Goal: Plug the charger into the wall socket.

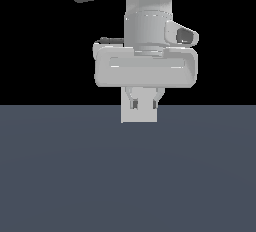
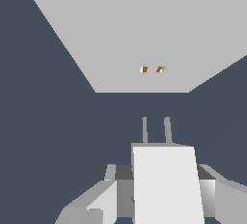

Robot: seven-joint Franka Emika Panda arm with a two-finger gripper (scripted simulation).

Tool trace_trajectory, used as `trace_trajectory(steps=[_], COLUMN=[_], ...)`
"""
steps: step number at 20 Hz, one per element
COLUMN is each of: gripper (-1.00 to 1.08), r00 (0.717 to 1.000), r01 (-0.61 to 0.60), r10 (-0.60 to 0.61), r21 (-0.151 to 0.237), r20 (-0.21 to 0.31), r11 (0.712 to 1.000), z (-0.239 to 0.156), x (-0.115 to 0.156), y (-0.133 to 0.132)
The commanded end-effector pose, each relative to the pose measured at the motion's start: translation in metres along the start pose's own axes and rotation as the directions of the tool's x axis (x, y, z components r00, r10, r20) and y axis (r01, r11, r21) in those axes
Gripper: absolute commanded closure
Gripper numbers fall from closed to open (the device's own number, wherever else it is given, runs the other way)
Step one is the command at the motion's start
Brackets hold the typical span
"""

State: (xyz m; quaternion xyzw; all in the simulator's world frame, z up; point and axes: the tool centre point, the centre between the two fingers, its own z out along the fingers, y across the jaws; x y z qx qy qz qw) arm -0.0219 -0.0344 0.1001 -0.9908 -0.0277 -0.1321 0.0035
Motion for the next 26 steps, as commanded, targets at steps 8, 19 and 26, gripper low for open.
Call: trace_trajectory(steps=[8, 19, 26], gripper=[1.08, 1.08, 1.08], r00=[1.0, 1.0, 1.0], r01=[0.0, 0.0, 0.0], r10=[0.0, 0.0, 0.0], r21=[0.0, 0.0, 0.0], r20=[0.0, 0.0, 0.0], r11=[1.0, 1.0, 1.0], z=[0.003, 0.012, 0.013], x=[0.009, 0.044, 0.049], y=[0.0, 0.0, 0.0])
